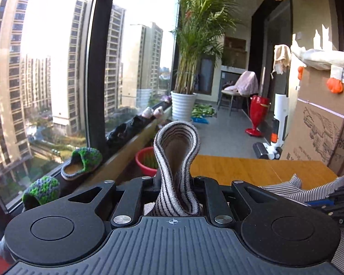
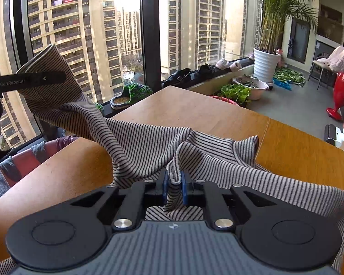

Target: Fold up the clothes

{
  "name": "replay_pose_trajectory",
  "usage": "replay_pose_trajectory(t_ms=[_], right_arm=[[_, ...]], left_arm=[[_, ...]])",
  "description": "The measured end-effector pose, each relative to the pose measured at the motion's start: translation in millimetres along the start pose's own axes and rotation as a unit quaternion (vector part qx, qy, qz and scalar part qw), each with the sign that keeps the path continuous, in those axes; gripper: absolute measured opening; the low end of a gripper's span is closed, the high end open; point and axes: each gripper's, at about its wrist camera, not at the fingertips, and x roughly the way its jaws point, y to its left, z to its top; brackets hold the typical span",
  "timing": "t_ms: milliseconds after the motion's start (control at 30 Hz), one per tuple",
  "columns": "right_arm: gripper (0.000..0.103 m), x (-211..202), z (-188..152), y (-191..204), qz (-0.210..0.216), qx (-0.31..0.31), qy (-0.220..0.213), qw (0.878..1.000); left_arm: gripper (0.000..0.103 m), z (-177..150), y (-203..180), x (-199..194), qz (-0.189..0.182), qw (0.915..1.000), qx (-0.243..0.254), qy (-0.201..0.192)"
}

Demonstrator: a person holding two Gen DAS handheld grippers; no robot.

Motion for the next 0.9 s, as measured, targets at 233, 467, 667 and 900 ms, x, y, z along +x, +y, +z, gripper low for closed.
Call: replay_pose_trajectory(t_ms=[233,467,667,900], right_arm=[[0.011,-161.8,12.4,-118.4,-0.179,0.105,-0.144,0.968],[0.011,-191.7,-11.7,-130.9,-0.192,0.115,-0.163,0.961],[0.011,-140.1,-76.5,-117.0,-0.138,0.149,-0.058,0.977],[0.048,-131.2,-113.1,-82.0,-0.095,0.138,-0.020,0.986]], left_arm=[[0.020,10.2,-23.6,7.8,-0.030,0.9995,-0.008,-0.009],[0.033,15.3,-69.1,10.0,-0.061,0.9978,0.027,-0.003],[0.039,-10.3,-87.2,11.9,-0.069,0.9937,0.065,0.061],[0.064,-39.8,-102.2,-17.0,-0.121,0.9821,0.095,0.108]])
